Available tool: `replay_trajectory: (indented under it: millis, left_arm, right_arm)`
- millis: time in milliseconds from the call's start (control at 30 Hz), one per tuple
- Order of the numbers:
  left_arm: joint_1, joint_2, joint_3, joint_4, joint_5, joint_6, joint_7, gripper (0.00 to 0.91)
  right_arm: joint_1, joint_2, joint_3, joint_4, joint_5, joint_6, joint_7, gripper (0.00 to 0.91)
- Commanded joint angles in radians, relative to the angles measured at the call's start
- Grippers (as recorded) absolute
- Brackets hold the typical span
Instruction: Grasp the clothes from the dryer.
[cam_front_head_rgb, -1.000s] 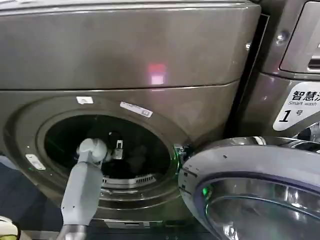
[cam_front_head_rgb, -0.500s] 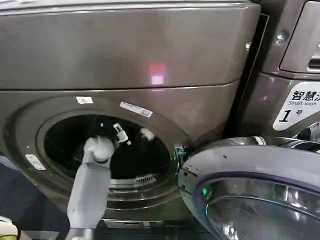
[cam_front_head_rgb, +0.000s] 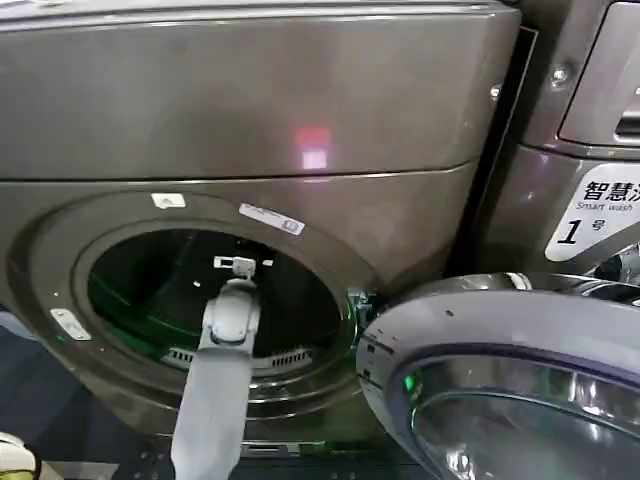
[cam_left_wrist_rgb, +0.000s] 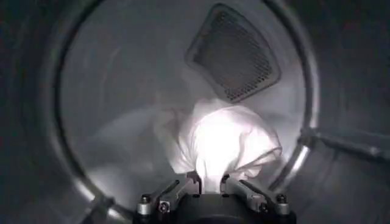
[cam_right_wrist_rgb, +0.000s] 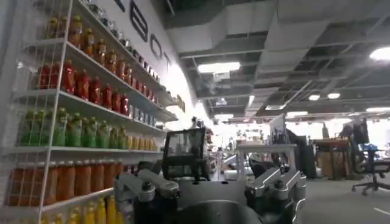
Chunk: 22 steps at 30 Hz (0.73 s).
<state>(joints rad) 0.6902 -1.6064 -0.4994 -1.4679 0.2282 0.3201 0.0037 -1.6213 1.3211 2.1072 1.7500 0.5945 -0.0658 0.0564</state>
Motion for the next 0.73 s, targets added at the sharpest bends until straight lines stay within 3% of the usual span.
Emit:
replay_trajectory:
  millis: [33,167,233,733]
  left_arm:
    - [0.007,-0.011,0.000,0.002,-0.113,0.022,-0.116,0.000]
    - [0.012,-0.005,0.001,0.000,-0.107,0.027,-0.103,0.000]
    - [0.010,-0.008,0.001,-0.002,-0.106,0.031,-0.104,0.000]
    - [0.010,0.005,-0.002,-0.030,-0.104,0.044,-0.089,0.000]
  right_arm:
    - [0.001,0.002,0.002,0.000,-0.001,0.006,0.000,0.907]
    - [0.003,0.003,0.005,0.005,0.006,-0.004,0.002,0.907]
    - [0.003,0.006,0.017,0.011,0.018,-0.006,-0.029,0.907]
    - [0.006,0.003,0.026,0.009,-0.005,-0.011,-0.012,0.907]
